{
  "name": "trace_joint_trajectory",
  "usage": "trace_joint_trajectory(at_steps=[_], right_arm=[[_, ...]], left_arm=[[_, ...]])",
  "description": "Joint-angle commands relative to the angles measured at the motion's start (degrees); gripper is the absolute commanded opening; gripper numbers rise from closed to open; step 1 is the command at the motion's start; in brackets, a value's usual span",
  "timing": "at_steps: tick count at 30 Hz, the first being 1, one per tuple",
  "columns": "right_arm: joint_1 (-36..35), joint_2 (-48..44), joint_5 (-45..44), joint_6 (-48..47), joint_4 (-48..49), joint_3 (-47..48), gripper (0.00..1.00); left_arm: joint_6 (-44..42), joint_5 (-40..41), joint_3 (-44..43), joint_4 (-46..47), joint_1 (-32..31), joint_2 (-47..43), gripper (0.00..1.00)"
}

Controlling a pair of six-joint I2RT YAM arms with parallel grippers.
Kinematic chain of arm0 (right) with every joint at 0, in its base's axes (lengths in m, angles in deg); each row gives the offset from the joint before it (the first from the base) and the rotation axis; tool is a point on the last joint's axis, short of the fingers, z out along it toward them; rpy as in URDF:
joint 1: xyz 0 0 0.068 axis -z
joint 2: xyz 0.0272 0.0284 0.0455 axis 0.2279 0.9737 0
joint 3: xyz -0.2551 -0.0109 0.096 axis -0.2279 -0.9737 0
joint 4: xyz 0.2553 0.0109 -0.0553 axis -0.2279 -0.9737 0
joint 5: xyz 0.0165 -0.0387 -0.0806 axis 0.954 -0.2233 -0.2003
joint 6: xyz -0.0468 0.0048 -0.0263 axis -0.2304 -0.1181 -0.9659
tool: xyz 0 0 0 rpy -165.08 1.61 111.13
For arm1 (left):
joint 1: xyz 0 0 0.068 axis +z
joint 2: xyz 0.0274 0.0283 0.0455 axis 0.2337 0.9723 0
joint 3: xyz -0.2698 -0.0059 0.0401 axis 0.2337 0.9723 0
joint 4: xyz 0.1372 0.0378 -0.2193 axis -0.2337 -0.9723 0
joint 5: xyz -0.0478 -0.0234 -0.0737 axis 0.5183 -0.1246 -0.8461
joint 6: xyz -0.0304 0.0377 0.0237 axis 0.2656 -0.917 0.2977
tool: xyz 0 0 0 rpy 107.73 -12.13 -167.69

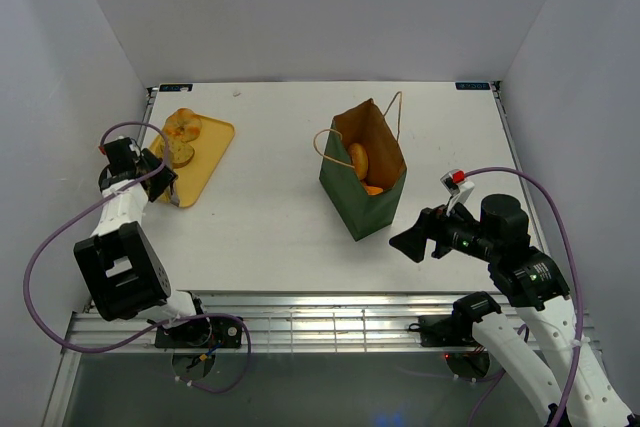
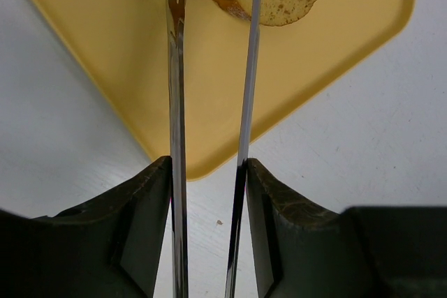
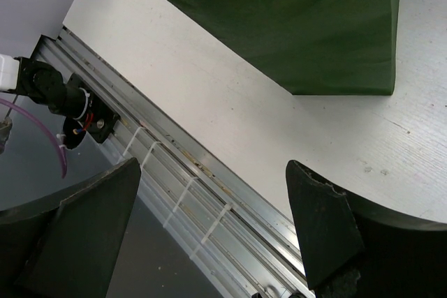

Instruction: Place the fake bread into the paper bag

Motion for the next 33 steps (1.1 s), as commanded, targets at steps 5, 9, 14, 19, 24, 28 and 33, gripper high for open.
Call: trace_joint_trajectory(at_steps=[5, 9, 14, 19, 24, 28, 33], right_arm=[[-0.22, -0.39, -0.53, -1.14, 2.1, -0.1, 0.9], [-0.13, -0.47, -0.71, -1.05, 1.84, 0.34, 0.9], [-0.13, -0.47, -0.71, -0.97, 1.57, 0.78, 0.9], [-0.22, -0.56, -0.71, -0.44, 1.57, 0.87, 0.9], [-0.22, -0.3, -0.89, 0.0, 1.22, 1.66, 0.9], [-0.13, 0.05, -0.8, 0.26, 0.78, 2.54, 0.9], [-0.13, 0.84, -1.59, 0.53, -0.36, 3.86, 0.9]], left_arm=[[1.03, -1.9, 0.56, 4.42, 0.59, 0.43, 0.48], [1.29, -2.6, 0.91, 4.95, 0.86, 0.6, 0.38], [1.12, -3.04, 0.91, 4.96, 1.3, 0.25, 0.24], [0.5, -2.78, 0.91, 4.08, 1.74, -2.29, 0.14], [0.24, -3.04, 0.65, 2.41, 1.91, -6.42, 0.11], [1.38, -6.01, -0.23, 1.35, 1.91, -9.15, 0.1], [4.01, -11.91, -0.67, 1.18, 1.74, -12.4, 0.1]])
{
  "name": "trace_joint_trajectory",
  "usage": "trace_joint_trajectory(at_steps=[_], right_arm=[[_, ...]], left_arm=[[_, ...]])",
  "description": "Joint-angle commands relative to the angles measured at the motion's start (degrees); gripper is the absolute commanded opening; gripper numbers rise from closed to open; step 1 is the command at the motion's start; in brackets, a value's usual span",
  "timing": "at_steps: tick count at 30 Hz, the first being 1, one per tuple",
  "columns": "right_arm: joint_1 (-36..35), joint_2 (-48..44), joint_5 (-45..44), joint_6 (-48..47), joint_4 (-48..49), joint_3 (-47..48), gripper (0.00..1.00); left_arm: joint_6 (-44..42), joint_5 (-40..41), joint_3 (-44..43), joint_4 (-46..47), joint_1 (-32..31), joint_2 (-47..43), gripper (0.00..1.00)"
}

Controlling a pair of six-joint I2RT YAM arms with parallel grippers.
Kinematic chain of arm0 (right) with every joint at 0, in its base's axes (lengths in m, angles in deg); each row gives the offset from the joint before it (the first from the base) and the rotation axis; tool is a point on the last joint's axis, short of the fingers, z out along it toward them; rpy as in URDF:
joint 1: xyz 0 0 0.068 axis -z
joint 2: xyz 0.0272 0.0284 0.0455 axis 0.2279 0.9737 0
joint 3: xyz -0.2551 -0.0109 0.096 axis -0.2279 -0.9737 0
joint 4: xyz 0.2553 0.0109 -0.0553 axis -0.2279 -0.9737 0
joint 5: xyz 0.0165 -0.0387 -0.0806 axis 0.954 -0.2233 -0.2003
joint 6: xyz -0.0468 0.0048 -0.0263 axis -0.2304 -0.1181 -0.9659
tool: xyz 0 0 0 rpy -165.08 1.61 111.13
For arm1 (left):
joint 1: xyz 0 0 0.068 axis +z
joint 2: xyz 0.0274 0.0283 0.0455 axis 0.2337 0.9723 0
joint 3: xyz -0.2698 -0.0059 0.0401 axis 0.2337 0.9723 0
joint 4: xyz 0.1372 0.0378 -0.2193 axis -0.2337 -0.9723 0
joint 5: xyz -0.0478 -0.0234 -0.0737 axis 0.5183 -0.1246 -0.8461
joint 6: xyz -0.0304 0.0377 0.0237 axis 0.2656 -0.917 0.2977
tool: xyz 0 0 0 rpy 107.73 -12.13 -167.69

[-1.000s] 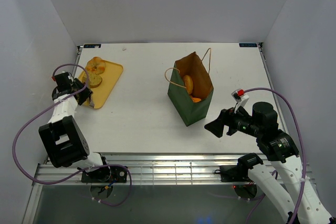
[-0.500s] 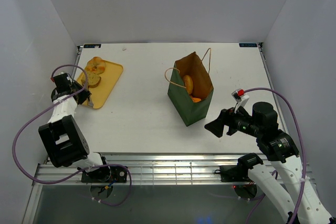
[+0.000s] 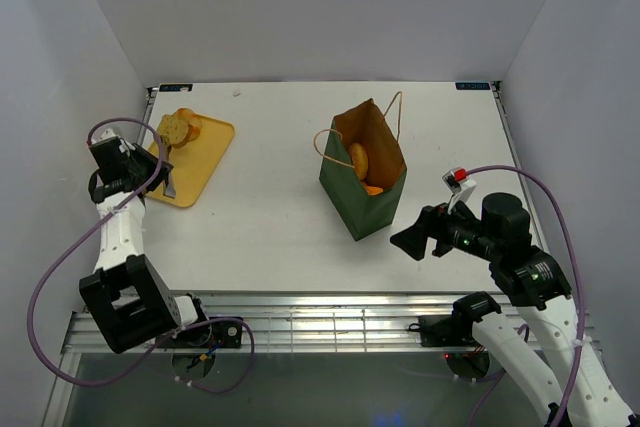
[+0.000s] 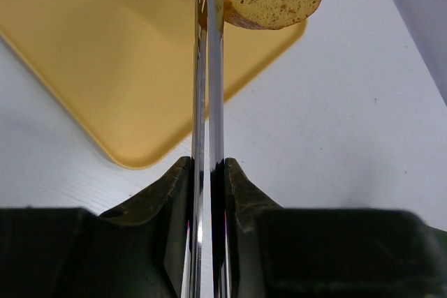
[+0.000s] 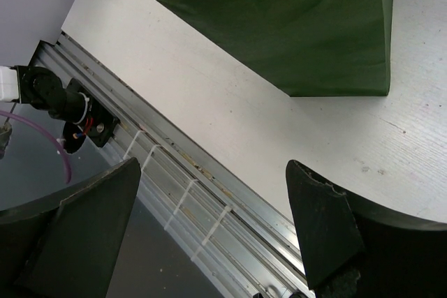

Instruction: Place the fake bread into the paper bag

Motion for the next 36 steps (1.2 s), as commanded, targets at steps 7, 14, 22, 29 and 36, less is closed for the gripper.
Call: trace_joint_trajectory(at_steps=[7, 14, 22, 29, 36], right_arm=[[-0.13, -0.56, -2.67, -0.17, -1.42, 3.84, 0.9], [-0.13, -0.21, -4.34, 0.88, -1.42, 2.79, 0.9], [-0.13, 0.05, -8.03, 1.32, -4.93, 4.9, 0.9], [-0.13, 0.41, -7.68, 2.9, -5.55, 5.86, 0.9], [-0.13, 0.58, -7.86, 4.22, -5.64, 6.21, 0.9]], left_arm=[[6.87, -15.17, 1.28, 5.41, -3.85, -8.22, 0.11], [10.05, -18.6, -2.48, 7.36, -15.62, -10.78, 0.13], [14.79, -23.09, -8.29, 8.14, -26.79, -16.93, 0.18], [19.8, -24.06, -6.8, 12.79, -37.67, -22.73, 0.22], [21.04, -22.48, -5.92, 15.44, -45.25, -23.27, 0.25]])
